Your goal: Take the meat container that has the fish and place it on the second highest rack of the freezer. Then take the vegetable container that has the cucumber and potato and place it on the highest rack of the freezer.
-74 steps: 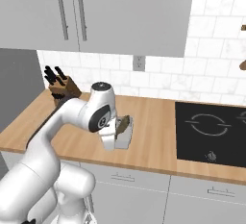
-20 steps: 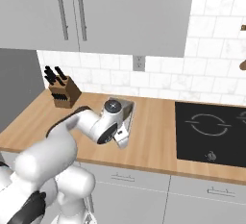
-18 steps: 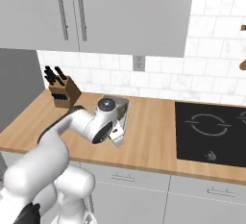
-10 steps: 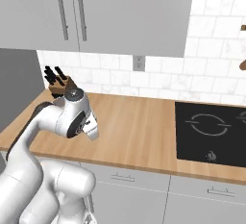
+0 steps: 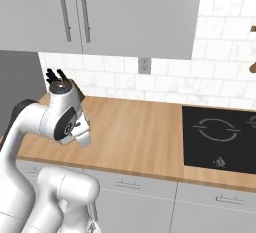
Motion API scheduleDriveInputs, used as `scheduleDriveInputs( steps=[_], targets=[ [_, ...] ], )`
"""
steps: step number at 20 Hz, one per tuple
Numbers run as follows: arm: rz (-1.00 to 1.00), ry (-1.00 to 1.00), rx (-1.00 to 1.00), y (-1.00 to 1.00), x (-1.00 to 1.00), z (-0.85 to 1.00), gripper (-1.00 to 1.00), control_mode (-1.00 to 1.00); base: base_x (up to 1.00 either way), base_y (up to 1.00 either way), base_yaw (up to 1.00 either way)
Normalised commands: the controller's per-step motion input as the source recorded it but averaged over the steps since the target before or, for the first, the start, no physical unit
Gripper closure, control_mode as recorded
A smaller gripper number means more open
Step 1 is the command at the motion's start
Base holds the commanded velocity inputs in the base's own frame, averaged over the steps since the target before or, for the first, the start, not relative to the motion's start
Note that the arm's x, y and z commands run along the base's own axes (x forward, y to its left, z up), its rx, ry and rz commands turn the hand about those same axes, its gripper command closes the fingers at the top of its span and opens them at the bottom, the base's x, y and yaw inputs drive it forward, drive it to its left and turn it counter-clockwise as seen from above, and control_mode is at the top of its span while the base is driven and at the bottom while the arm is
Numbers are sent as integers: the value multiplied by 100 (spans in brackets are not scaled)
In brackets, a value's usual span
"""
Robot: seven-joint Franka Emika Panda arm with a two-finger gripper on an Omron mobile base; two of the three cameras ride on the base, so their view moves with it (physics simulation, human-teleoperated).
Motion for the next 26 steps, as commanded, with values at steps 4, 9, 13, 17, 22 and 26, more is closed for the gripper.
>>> scheduleDriveInputs(
  steps=[4,9,13,17,22,26],
  targets=[
    [-41,0,14,-20,-28,49,100,-100,0,0,0],
    [-54,0,15,-17,-8,17,100,-100,0,0,0],
    [-43,-2,6,0,-31,7,100,-100,0,0,0],
    [-12,-9,0,0,-49,11,100,-100,0,0,0],
    [-8,-11,0,0,-38,8,100,100,-13,0,-3],
    [0,0,0,0,0,0,100,100,-94,11,-5]
  ],
)
